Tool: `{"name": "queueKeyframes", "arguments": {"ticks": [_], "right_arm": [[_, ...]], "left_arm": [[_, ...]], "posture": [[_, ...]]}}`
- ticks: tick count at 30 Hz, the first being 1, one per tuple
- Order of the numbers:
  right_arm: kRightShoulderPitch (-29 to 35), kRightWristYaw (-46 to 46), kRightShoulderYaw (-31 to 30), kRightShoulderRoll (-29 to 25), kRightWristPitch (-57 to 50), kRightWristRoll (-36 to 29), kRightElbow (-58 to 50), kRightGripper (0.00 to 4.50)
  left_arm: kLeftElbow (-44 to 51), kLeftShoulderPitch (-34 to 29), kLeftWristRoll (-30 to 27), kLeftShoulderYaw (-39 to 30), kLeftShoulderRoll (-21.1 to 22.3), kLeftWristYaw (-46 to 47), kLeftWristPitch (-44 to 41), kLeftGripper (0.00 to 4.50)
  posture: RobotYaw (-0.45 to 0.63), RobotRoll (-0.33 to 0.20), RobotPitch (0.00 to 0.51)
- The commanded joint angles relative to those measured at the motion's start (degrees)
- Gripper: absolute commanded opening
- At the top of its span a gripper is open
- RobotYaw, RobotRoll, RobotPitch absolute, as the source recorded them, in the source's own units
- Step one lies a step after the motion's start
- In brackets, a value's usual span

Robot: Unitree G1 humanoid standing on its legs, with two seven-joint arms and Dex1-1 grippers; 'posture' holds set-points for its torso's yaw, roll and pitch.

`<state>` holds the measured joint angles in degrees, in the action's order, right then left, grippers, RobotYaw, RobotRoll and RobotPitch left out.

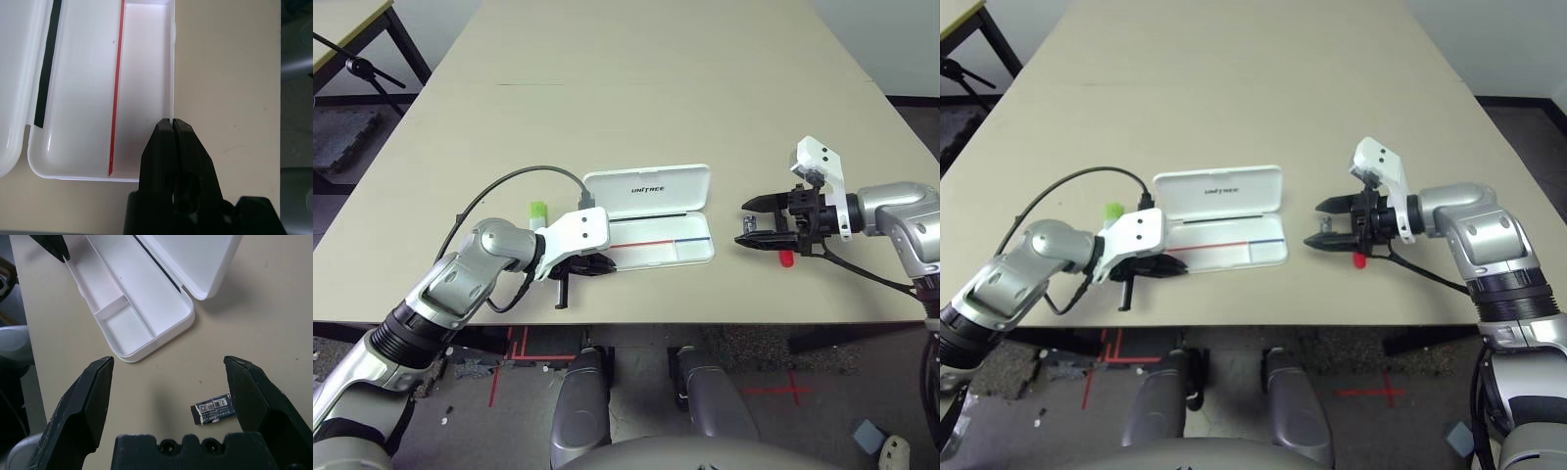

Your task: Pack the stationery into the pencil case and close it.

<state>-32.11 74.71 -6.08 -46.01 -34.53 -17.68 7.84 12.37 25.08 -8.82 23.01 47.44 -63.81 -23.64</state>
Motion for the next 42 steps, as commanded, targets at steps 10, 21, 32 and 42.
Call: {"name": "queueKeyframes", "arguments": {"ticks": [10,21,32,42], "right_arm": [[-0.14,-0.39,-1.66,0.68,1.15,0.9,-0.03,4.5],[-0.39,-0.47,-2.09,0.56,1.72,1.25,0.36,4.5],[0.35,-1.08,-1.99,0.87,1.88,1.75,0.05,4.5],[0.6,-1.77,-1.63,1.39,2.52,2.03,1.03,4.5]], "left_arm": [[-3.57,0.49,2.37,-0.13,-0.76,-3.05,4.41,0.01],[-6.8,1.26,4.38,-0.08,-1.24,-4.65,8.24,0.01],[-9.26,1.71,5.01,-0.6,-2.36,-5.37,11.54,0.01],[-7.73,1.22,4.91,-2.38,-2.65,-4.69,11.76,2.92]], "posture": [[-0.03,0.0,0.134],[-0.03,0.0,0.127],[-0.04,0.0,0.136],[-0.03,0.0,0.141]]}}
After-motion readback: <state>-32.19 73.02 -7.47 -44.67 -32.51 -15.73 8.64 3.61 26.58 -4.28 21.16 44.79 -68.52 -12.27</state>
